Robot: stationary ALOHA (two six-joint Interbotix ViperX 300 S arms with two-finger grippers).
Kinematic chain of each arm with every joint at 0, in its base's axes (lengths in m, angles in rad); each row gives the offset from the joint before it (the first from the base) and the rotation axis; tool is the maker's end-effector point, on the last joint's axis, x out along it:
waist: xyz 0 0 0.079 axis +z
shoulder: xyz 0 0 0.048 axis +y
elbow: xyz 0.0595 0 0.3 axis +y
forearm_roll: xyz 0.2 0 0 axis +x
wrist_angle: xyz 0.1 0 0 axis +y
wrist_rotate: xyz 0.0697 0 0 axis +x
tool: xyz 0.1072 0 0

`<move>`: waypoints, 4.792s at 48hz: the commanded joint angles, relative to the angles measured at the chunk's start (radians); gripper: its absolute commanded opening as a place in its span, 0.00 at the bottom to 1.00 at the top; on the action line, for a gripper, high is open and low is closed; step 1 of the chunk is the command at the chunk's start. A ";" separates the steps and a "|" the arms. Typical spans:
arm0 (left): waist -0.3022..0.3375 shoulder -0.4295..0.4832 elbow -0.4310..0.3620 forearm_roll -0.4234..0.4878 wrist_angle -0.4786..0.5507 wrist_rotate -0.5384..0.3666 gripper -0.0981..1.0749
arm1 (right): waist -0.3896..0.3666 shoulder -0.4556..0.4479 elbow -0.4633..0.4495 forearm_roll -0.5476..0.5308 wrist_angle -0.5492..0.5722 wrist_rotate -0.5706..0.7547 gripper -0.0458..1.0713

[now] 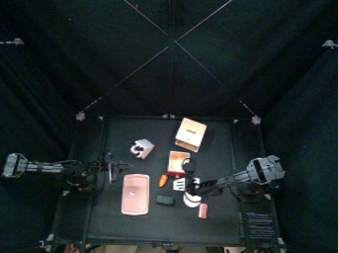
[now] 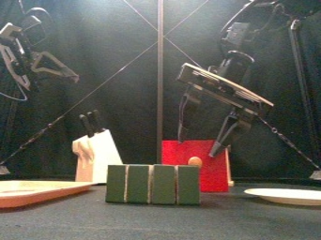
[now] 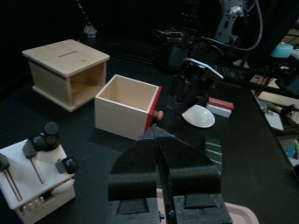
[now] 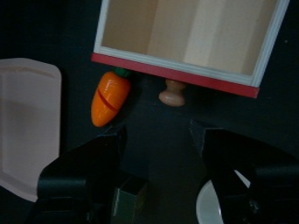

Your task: Close drawer

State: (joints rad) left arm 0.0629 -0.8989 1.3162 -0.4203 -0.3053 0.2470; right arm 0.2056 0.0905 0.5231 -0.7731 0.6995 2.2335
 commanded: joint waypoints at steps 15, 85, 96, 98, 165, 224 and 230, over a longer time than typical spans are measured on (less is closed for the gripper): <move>0.002 0.003 -0.009 -0.002 -0.005 0.003 0.30 | -0.040 0.015 -0.012 -0.009 -0.003 0.002 0.86; 0.018 0.002 0.006 0.000 -0.005 0.006 0.30 | -0.117 0.074 -0.038 0.026 0.003 0.002 0.57; 0.018 0.002 0.009 0.002 -0.003 0.006 0.30 | -0.117 0.080 -0.041 0.021 0.003 0.006 0.43; 0.020 0.003 0.009 0.002 -0.003 0.006 0.30 | -0.117 0.083 -0.044 0.020 0.008 0.009 0.42; 0.037 0.002 0.017 -0.002 -0.002 0.005 0.30 | 0.021 0.160 -0.103 -0.239 0.407 0.574 0.41; 0.055 0.002 0.023 -0.002 0.014 0.005 0.30 | -0.044 0.192 -0.098 -0.284 0.543 0.611 0.41; 0.057 0.002 0.023 -0.002 0.014 0.005 0.30 | -0.044 0.183 -0.087 -0.290 0.584 0.606 0.41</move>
State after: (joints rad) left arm 0.1166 -0.8974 1.3530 -0.4203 -0.2869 0.2500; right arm 0.1718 0.3037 0.4372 -1.0508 1.2471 2.8425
